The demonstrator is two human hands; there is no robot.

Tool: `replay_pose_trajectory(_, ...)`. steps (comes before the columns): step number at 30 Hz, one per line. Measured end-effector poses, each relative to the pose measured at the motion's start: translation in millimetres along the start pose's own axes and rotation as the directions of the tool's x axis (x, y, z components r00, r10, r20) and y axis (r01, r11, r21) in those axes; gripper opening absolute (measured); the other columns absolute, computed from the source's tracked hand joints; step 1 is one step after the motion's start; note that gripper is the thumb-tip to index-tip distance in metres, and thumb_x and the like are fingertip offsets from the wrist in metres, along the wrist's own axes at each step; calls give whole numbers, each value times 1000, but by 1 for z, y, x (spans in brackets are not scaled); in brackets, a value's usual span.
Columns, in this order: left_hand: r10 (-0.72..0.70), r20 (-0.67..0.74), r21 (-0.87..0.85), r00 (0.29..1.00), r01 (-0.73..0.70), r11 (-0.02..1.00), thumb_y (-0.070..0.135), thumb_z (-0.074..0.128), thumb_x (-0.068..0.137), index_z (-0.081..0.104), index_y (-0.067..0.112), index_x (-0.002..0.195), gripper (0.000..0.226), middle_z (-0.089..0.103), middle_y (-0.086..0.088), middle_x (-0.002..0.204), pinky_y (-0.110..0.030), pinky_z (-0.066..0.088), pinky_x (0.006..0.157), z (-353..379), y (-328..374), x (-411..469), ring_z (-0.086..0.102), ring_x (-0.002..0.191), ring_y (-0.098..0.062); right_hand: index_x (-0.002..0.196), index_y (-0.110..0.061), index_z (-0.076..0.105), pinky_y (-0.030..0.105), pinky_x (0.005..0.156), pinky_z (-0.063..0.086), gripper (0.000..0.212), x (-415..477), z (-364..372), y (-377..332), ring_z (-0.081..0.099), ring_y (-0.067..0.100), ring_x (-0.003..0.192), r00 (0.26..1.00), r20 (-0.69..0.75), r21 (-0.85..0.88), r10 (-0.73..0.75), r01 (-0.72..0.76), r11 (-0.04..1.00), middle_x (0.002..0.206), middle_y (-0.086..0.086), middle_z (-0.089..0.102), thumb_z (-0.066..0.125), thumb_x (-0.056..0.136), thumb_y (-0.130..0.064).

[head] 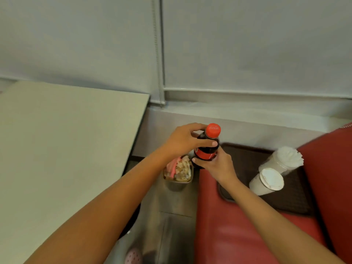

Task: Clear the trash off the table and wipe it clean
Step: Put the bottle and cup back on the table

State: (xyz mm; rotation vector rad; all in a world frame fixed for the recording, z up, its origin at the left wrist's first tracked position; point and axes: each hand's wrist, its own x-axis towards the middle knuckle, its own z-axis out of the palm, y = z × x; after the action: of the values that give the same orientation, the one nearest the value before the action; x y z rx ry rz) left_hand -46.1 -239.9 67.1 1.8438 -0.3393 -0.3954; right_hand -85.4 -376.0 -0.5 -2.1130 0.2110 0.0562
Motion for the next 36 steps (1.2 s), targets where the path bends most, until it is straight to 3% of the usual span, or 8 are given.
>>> replay_pose_trajectory(4,32,-131,42,991,-27,999,26,76,74,63,33,105,34,60,20,104,-6,44,75,-58,17,-50,56,86,6,127,-18,48,20,82,45,67,-6,34,-59,60,12,98,982,110,8,-153,153,988,103,-6,63,80,68,-26)
replay_pose_trajectory(9,9,-375,84,927,25,996,27,75,75,60,37,104,34,60,17,107,-9,42,79,-136,12,-117,58,95,-4,122,-21,47,16,77,42,62,-17,106,-135,55,8,89,918,284,70,-275,266,961,99,-9,59,80,70,-28)
replay_pose_trajectory(14,-64,-512,79,857,121,989,28,75,75,63,32,105,33,63,14,108,-11,45,78,-202,-6,-180,61,98,-9,126,-22,46,27,79,49,67,-36,187,-181,59,19,99,854,435,91,-286,274,957,110,-1,62,80,69,-31)
replay_pose_trajectory(20,-155,-616,3,773,199,980,29,76,73,65,34,100,30,65,19,101,-10,45,74,-249,-38,-242,63,92,-5,123,-19,46,33,85,52,64,-62,259,-209,60,21,97,770,563,68,-298,317,946,109,1,63,79,69,-30)
replay_pose_trajectory(25,-208,-659,-41,723,241,970,27,76,73,64,36,99,30,61,24,100,-5,44,65,-271,-65,-287,60,86,2,122,-19,46,15,68,46,62,-87,307,-221,57,10,77,695,660,81,-287,314,946,100,-4,61,79,70,-24)
replay_pose_trajectory(27,-227,-680,-59,697,257,965,26,76,74,64,36,99,30,60,24,100,-4,44,65,-280,-74,-305,59,85,3,123,-18,46,18,72,48,63,-95,327,-227,58,13,81,663,691,83,-288,323,943,103,-2,62,79,70,-24)
replay_pose_trajectory(33,-260,-739,-94,621,287,953,26,76,73,64,36,99,30,60,23,101,-7,45,69,-305,-94,-353,58,86,3,111,-22,50,23,73,51,52,-123,379,-245,61,15,84,612,733,115,-298,321,940,96,-5,63,79,68,-20)
replay_pose_trajectory(36,-264,-765,-95,587,304,948,27,75,73,63,36,100,30,61,19,104,-15,46,83,-316,-102,-374,59,94,-6,110,-22,50,26,75,53,52,-136,401,-252,61,15,84,590,744,123,-315,342,931,96,-5,62,79,68,-23)
